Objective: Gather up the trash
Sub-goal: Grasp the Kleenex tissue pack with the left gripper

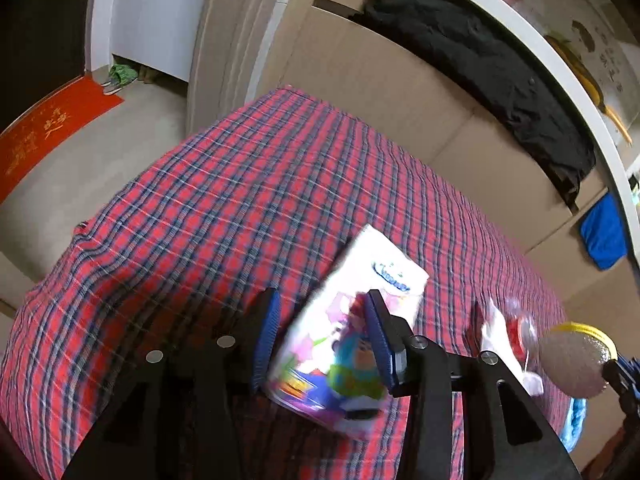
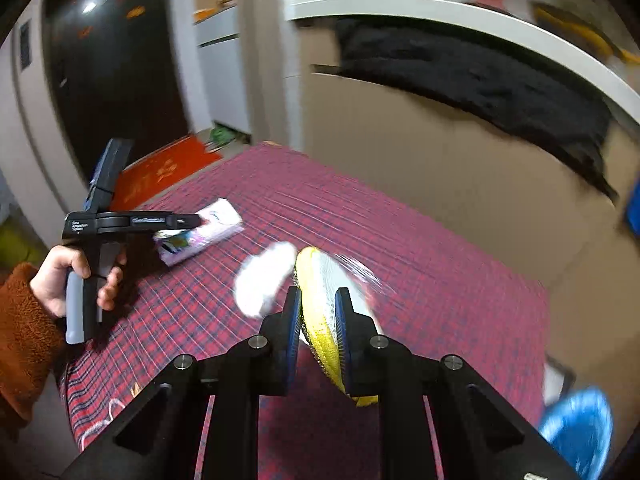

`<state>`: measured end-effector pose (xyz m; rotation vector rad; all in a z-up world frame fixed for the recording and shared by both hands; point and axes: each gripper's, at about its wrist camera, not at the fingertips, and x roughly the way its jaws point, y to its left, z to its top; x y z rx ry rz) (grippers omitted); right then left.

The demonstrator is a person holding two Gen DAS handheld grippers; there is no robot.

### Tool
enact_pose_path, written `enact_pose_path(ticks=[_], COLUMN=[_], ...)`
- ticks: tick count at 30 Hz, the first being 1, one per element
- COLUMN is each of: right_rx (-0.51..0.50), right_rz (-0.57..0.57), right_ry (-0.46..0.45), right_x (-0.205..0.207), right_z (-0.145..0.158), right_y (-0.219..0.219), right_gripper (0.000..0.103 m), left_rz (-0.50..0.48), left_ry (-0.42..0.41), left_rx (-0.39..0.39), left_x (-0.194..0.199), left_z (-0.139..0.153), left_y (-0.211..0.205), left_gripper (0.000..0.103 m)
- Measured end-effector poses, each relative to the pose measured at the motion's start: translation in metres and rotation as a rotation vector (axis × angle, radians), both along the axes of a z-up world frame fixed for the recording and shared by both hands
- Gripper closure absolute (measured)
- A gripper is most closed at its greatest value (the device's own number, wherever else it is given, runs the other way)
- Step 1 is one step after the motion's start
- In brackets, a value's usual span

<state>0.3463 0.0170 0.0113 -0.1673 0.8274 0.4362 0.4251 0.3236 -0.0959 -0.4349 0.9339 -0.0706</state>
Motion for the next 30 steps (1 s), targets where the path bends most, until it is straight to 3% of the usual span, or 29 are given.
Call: enact_pose_path(ticks=[3, 7, 11, 14, 23, 30], right_rx=[0.044, 0.146, 0.129, 0.151, 0.181, 0.145], right_rz=[-0.076, -0.129, -0.141, -0.145, -0.148, -0.151], right_ry=[0.036, 0.082, 0.049, 0.059, 0.060, 0.043], right_x=[-0.012, -0.026, -0.040, -0.047, -0.071, -0.086], right_z=[-0.004, -0.009, -0.008, -0.008, -0.009, -0.014], right_y=[-0.032, -0.066, -0.077, -0.088, -0.114, -0.123], right_gripper=[0.089, 0.089, 0.089, 0.089, 0.089, 0.090], left_rz=[-0.020, -0.018, -0.031, -0.034, -0.081, -0.078], left_ry=[-0.007, -0.030, -0.049, -0.086, -0.138, -0.126], left_rx=[0.035, 0.139, 0.176, 0.183, 0.231, 0.244], left_x=[-0.009, -0.022, -0.040, -0.060, -0.128, -0.129], left_z=[0.001, 0.009, 0.021, 0.033, 0.055, 0.053], left_y=[-0.017, -0.044, -0.064, -0.077, -0.125, -0.154], left_gripper=[0.058, 0.060, 0.081, 0.086, 0.087, 0.085])
